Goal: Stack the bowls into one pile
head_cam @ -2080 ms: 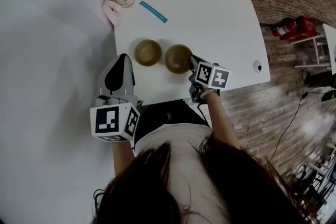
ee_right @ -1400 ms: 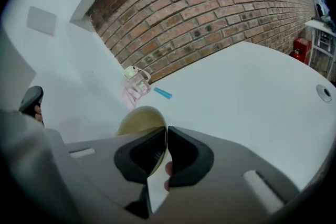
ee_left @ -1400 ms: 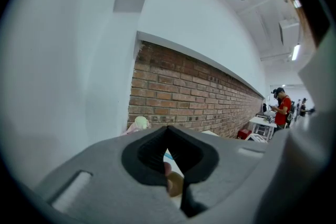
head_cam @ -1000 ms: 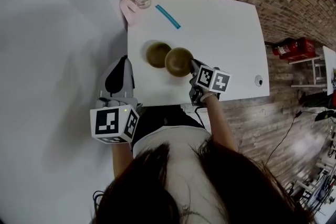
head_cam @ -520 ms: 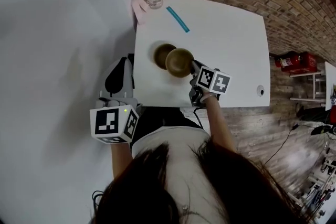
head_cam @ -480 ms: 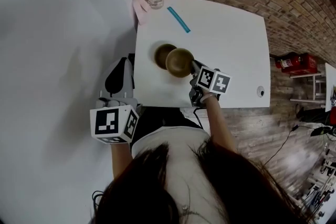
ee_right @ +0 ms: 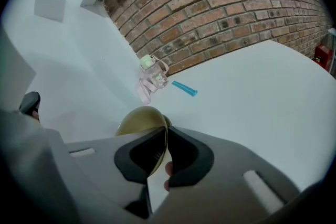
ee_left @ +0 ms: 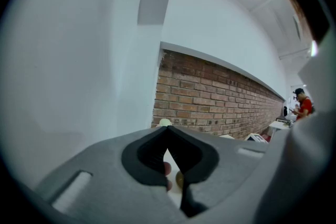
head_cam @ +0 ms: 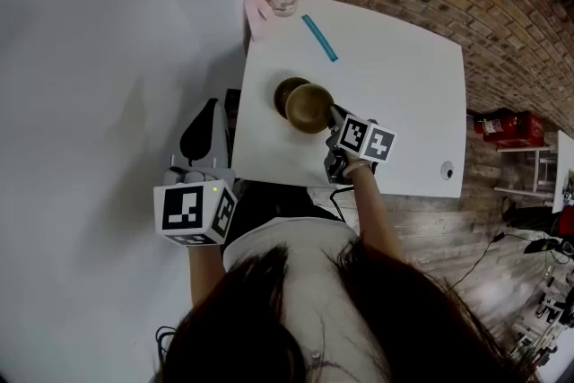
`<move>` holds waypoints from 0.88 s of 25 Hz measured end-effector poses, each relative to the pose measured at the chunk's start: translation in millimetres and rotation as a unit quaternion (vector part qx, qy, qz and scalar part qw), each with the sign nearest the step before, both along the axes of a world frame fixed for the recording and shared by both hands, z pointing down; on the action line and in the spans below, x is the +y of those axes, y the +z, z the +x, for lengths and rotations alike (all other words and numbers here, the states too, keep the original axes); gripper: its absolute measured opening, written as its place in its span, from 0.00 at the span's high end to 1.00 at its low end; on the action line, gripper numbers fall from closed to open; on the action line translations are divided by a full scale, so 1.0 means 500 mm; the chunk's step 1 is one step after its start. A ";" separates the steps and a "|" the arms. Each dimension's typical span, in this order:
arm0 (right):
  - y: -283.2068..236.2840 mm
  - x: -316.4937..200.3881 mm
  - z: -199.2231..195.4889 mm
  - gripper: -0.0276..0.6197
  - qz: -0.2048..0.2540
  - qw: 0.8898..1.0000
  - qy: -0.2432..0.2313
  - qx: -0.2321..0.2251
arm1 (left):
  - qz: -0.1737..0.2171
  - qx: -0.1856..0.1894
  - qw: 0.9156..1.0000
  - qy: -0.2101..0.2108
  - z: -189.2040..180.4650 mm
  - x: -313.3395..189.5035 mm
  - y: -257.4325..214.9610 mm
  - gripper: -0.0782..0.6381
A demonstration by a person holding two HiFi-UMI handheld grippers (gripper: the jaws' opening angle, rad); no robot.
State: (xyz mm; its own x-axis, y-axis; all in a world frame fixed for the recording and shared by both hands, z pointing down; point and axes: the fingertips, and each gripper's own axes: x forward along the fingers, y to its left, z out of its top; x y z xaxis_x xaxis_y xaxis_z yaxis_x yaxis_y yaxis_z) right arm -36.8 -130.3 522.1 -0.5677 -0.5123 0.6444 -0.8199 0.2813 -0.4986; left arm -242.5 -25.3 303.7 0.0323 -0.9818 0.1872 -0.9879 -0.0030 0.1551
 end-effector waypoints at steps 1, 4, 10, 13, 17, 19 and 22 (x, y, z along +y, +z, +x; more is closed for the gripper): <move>0.001 -0.001 -0.003 0.92 0.000 1.000 -0.002 0.000 | -0.001 0.000 1.000 -0.003 -0.003 0.002 0.001 0.89; 0.004 -0.006 -0.012 0.92 0.000 1.000 -0.006 0.001 | -0.005 -0.004 1.000 -0.011 -0.014 0.009 0.005 0.89; 0.010 -0.012 -0.030 0.92 -0.003 1.000 -0.016 0.002 | -0.009 -0.004 1.000 -0.027 -0.030 0.020 0.009 0.89; 0.012 -0.015 -0.038 0.92 -0.005 1.000 -0.020 0.003 | -0.010 -0.005 0.999 -0.033 -0.037 0.024 0.008 0.89; 0.020 -0.018 -0.047 0.92 -0.007 1.000 -0.019 0.004 | -0.013 -0.005 0.999 -0.041 -0.051 0.031 0.013 0.89; 0.024 -0.021 -0.051 0.92 -0.008 1.000 -0.019 0.004 | -0.014 -0.005 0.999 -0.045 -0.058 0.032 0.015 0.89; 0.031 -0.026 -0.057 0.92 -0.012 1.000 -0.017 0.006 | -0.016 -0.006 0.999 -0.049 -0.066 0.031 0.016 0.89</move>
State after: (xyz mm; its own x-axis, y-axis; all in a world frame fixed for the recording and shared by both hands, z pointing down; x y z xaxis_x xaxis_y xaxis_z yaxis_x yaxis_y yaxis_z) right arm -65.2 -143.1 537.4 -0.5769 -0.4774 0.6628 -0.8159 0.2982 -0.4954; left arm -275.7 -9.9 311.5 -0.0671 -0.9736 0.2181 -0.9850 0.0994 0.1408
